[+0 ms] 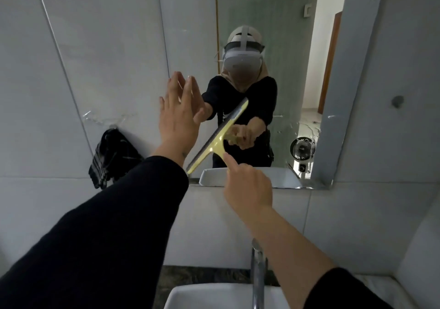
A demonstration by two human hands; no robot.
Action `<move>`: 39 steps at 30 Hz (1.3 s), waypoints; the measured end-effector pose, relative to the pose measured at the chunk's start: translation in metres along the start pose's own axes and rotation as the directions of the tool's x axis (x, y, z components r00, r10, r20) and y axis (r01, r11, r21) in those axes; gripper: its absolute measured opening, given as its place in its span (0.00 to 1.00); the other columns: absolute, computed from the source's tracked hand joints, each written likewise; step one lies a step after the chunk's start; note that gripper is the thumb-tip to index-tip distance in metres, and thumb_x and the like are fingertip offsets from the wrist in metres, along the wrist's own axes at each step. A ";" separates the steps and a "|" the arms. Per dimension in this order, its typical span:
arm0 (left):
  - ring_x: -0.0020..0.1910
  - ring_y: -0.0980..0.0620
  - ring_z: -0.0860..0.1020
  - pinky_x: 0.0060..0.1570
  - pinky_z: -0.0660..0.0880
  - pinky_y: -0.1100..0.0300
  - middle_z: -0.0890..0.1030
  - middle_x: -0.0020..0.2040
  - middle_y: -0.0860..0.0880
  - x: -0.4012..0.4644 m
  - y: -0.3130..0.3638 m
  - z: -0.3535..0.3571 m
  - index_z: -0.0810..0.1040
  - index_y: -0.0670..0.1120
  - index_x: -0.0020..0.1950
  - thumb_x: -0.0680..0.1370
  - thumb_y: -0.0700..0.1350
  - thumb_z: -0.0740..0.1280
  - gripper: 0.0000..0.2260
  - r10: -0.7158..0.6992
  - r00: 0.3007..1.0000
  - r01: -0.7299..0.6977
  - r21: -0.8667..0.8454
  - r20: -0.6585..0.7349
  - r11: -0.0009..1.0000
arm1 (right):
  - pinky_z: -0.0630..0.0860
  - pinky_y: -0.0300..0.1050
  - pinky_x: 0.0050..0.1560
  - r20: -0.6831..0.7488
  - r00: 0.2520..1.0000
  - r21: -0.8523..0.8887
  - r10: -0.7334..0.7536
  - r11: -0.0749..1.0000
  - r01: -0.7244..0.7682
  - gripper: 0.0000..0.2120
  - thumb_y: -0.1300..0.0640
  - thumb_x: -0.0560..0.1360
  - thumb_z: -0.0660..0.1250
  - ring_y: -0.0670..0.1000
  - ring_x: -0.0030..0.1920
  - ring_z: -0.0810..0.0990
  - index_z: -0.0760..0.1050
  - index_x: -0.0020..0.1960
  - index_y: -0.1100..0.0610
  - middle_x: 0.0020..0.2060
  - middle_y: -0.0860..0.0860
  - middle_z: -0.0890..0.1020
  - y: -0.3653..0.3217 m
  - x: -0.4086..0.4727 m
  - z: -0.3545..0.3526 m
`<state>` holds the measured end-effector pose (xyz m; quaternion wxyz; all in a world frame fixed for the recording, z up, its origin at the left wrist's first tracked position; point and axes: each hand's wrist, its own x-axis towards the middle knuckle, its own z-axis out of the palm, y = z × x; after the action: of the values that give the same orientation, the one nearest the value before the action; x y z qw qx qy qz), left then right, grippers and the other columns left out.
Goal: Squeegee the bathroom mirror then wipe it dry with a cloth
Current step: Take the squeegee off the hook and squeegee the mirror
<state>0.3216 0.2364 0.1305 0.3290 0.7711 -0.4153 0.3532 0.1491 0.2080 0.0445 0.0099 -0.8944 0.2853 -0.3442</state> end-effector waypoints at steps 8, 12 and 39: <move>0.76 0.43 0.52 0.72 0.58 0.46 0.45 0.78 0.44 -0.023 0.015 0.015 0.48 0.53 0.77 0.75 0.44 0.69 0.38 -0.014 0.999 0.014 -0.009 0.048 1.000 | 0.49 0.39 0.24 0.044 0.994 -0.361 -0.103 0.926 0.112 0.26 0.62 0.72 0.63 0.54 0.24 0.63 0.67 0.69 0.46 0.31 0.52 0.70 0.055 0.001 -0.032; 0.76 0.44 0.47 0.71 0.62 0.48 0.42 0.78 0.44 -0.025 0.019 0.024 0.45 0.54 0.76 0.71 0.42 0.73 0.45 -0.036 0.998 0.036 0.000 0.059 0.999 | 0.57 0.40 0.25 0.050 0.995 -0.343 -0.088 0.934 0.099 0.26 0.60 0.75 0.61 0.55 0.29 0.70 0.63 0.70 0.44 0.36 0.52 0.77 0.074 0.000 -0.039; 0.76 0.42 0.42 0.69 0.60 0.37 0.42 0.78 0.42 -0.049 0.075 0.057 0.52 0.53 0.76 0.72 0.45 0.71 0.39 0.091 0.991 -0.076 -0.156 0.093 0.985 | 0.66 0.42 0.31 -0.095 0.918 0.204 0.386 0.910 -0.361 0.16 0.54 0.77 0.63 0.54 0.34 0.73 0.72 0.64 0.45 0.38 0.55 0.81 0.156 -0.059 -0.026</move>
<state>0.2517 0.1774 0.0763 0.3504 0.7424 -0.4889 0.2949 0.0189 0.1119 -0.0048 0.1384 -0.7936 0.4187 -0.4193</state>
